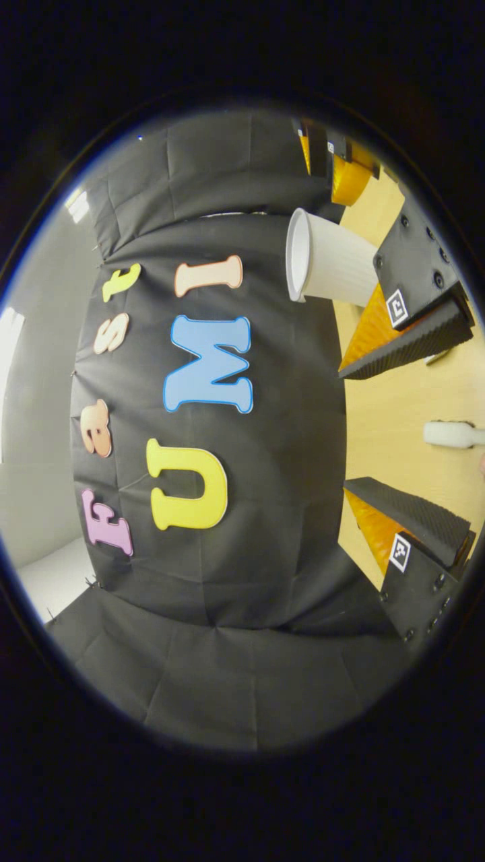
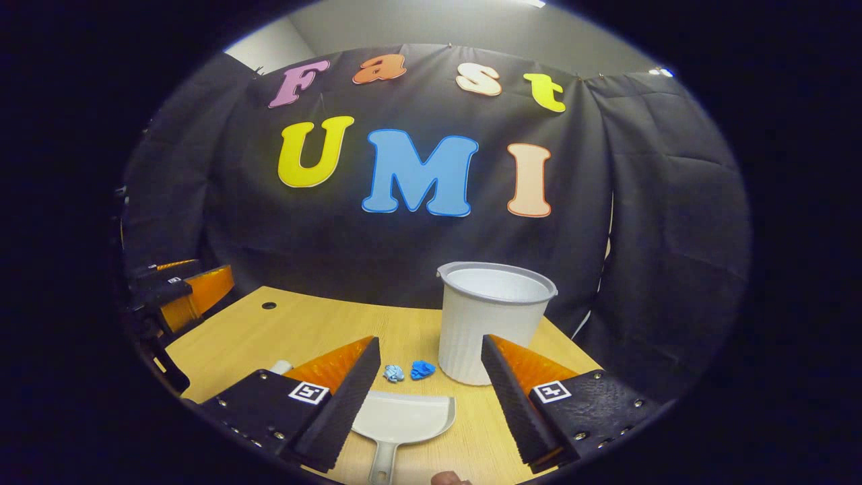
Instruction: Pick up the small broom and dustpan from the desktop, sweep the trash into the dustpan with the broom, and then empty the trash into the garbage bin.
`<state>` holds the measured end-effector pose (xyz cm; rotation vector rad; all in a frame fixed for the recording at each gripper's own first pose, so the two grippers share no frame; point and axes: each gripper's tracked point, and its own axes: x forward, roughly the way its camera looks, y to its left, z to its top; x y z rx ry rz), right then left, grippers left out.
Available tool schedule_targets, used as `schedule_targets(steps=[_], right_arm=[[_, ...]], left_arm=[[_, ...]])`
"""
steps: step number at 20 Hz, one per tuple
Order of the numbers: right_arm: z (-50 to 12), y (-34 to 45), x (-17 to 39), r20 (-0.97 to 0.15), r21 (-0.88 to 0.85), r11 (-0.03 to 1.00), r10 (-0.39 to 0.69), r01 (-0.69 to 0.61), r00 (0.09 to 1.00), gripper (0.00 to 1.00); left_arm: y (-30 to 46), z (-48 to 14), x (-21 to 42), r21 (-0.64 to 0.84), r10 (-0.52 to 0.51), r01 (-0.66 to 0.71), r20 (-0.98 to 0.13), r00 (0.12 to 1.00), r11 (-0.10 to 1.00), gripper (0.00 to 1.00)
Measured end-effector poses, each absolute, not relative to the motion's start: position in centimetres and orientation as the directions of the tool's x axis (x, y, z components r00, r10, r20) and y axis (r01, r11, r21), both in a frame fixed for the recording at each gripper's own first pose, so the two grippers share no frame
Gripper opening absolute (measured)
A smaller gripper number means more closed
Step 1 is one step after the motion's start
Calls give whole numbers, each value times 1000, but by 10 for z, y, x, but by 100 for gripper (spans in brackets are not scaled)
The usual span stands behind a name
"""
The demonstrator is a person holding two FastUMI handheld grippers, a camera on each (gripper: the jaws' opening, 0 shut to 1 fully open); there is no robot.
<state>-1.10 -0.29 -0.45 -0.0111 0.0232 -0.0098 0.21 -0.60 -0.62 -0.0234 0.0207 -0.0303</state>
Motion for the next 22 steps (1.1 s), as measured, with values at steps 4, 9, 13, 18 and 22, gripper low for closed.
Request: schedule_targets(steps=[4,9,13,18,22], right_arm=[[-9,0,-12,-37,-7,1000,10,-10,999,95],[-33,6,-8,-126,21,999,45,-42,991,94],[-53,13,-2,-201,53,997,74,-65,977,94],[-82,24,4,-315,81,993,110,-88,943,95],[-104,27,10,-405,77,993,117,-94,907,95]], left_arm=[[-9,-10,0,-28,-27,26,-35,999,999,95],[-15,-43,-3,-55,-50,43,-133,990,998,95],[-14,-75,-5,-70,-57,42,-239,969,997,95],[-14,-122,-5,-68,-74,51,-389,918,996,95],[-17,-153,-5,-58,-90,71,-481,872,996,96]])
